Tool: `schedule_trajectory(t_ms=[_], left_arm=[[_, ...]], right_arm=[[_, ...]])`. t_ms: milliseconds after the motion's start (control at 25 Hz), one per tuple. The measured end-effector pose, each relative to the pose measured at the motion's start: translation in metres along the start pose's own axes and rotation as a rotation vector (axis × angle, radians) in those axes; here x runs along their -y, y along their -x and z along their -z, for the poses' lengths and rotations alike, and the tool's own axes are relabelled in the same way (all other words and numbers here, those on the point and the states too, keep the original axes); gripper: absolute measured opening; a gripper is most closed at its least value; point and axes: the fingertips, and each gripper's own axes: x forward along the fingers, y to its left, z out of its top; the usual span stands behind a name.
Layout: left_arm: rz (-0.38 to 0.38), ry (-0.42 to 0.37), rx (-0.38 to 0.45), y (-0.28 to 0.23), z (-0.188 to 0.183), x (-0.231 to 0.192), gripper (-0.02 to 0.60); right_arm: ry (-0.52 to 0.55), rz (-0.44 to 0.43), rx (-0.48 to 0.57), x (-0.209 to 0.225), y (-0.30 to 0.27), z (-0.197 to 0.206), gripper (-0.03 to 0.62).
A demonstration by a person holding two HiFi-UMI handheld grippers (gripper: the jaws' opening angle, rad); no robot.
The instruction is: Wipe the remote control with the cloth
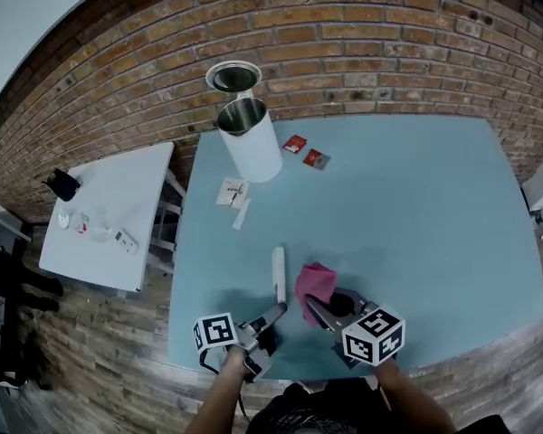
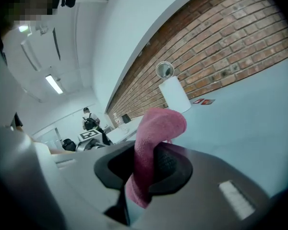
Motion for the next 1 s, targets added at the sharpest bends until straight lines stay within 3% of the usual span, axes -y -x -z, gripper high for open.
schedule_trajectory(t_ms=[280,480,760,1000], left_arm=[[-0.339,-0.384,-0.054,-0.006,0.004,-0.010,0.267],[-0.517,-0.642,-0.092,-0.013,0.005,-0.010,0.267],[-0.720,-0.865,-0.141,-0.019,0.007,-0.013,0.270],[-0.849,-0.967,-0.169,-0.021,0.009,-0.022,0.273]], right_arm=[[-0.042,0.117,0.055,0.048,0.023,-0.018,0.077],[-0.030,0.140,0.033,0.059,0.026,-0.016,0.077],[-0.031,0.122,0.005,0.070,0.031,-0.013,0.077],[-0.027,0.088,-0.014,0.073,0.034,-0.012,0.077]])
